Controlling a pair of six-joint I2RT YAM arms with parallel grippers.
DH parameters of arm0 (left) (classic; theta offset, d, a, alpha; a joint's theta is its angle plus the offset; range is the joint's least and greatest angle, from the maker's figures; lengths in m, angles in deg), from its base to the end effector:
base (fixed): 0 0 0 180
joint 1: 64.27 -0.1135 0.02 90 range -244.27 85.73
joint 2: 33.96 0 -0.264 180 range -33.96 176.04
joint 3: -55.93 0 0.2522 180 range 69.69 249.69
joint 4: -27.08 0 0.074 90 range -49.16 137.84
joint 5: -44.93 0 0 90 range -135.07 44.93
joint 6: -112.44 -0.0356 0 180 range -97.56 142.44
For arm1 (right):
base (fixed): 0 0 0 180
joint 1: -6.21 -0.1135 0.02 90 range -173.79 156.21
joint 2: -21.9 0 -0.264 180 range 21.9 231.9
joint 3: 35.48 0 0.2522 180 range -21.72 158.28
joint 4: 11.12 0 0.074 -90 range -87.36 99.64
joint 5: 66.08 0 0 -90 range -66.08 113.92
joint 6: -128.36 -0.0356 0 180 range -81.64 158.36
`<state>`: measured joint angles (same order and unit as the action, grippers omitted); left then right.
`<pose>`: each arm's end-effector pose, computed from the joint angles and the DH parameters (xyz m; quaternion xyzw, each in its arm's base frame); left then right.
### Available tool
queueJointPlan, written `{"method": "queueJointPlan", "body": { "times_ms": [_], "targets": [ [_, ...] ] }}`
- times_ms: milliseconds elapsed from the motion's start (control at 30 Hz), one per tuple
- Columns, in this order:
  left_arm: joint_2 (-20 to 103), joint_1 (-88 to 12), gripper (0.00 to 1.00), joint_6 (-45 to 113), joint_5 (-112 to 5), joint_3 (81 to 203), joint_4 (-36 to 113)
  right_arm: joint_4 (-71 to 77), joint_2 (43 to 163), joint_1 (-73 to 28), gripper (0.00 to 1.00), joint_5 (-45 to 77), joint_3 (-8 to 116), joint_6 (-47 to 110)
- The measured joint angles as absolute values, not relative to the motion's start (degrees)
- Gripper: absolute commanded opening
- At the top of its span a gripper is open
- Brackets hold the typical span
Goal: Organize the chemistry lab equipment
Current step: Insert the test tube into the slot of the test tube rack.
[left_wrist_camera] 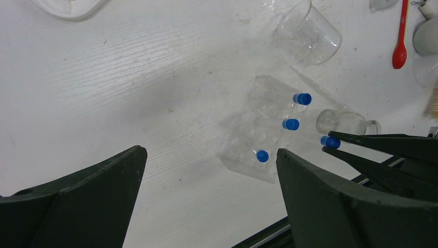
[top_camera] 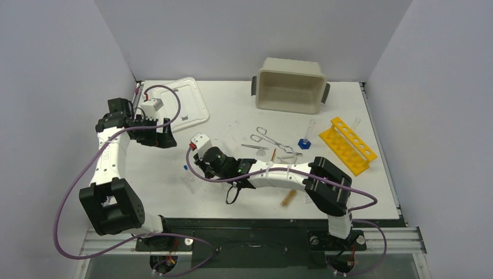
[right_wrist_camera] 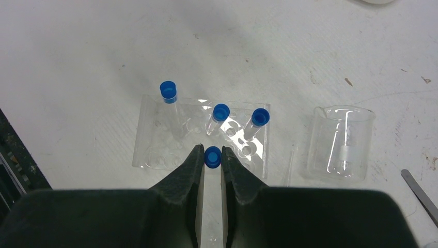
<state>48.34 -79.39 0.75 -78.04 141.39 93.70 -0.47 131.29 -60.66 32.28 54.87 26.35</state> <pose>0.2781 0.0551 0.2961 0.1185 0.9280 -0.1926 0.2960 0.1780 0.4035 0.2262 -0.3648 0.7823 0.2696 0.4270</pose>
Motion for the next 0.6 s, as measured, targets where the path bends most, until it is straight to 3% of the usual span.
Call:
{"method": "queueJointPlan", "body": {
  "times_ms": [600],
  "targets": [
    [48.3, -79.4, 0.97, 0.7, -78.0, 141.4, 93.4, 1.5, 131.0, -61.4, 0.0, 31.7, 54.7, 27.3]
  ]
}}
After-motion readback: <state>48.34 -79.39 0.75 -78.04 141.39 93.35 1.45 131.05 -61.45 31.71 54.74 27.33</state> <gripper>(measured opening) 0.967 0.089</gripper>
